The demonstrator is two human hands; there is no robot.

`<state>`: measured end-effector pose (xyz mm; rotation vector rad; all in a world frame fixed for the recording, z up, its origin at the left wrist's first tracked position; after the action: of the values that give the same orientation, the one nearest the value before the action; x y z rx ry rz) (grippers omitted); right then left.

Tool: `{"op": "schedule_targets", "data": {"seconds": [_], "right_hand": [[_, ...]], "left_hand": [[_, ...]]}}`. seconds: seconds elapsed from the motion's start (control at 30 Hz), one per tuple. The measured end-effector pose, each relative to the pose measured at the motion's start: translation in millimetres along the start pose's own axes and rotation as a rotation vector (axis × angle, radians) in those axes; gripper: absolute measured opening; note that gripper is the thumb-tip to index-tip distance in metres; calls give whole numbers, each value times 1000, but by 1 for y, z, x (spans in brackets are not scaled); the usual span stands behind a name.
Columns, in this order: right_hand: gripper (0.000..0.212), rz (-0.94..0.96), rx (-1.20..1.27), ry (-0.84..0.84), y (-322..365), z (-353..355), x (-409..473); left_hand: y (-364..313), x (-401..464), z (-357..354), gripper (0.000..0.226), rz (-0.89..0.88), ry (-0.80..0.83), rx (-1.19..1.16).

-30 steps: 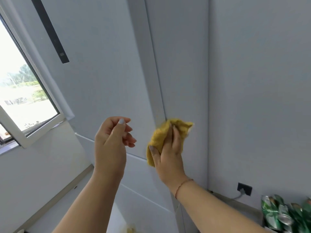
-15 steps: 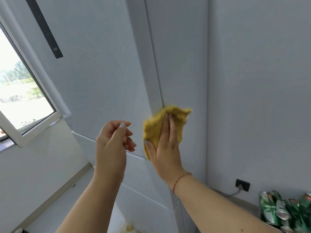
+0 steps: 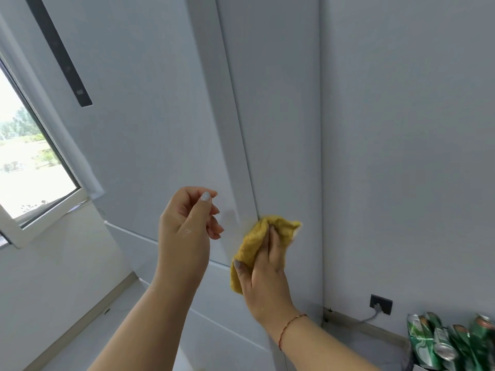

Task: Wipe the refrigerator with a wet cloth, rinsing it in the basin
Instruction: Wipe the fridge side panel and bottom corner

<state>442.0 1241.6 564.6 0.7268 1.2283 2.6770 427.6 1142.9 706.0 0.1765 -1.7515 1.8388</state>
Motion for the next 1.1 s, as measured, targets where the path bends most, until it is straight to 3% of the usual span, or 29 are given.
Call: {"op": "schedule_targets", "data": {"seconds": [0.2,0.33,0.53,0.77,0.9,1.0,1.1], "right_hand": [[82,277,-66,-192,60,55,57],[83,350,-100,-229,71,69,75],[80,261,-27,-175,20,21,38],[96,-84,19,99,-65,-45,-27],[87,-188,100,176,-72,-50,-38],[78,-179,194,122,-51,-43,-34],[74,46,194,-16,-19,-27,-20]], "left_hand": [[-27,23,10,19,-157,-49,67],[-38,35,9,19,-188,-23,103],[-15,37,3,19,-109,14,153],[4,32,-3,17,-49,20,204],[5,28,-3,18,-38,25,213],[6,26,-5,17,-25,28,213],[8,22,-9,18,-16,53,227]]}}
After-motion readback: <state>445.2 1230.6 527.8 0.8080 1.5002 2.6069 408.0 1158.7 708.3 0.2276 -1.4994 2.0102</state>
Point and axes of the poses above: each hand's wrist, its own x-axis towards the middle knuckle, its own z-axis out of the back of the hand, y = z × x, the point moved 1 cm from there along x, towards the middle knuckle, and after that the axes turned 11 degrees about y, right-handed, at the moved point
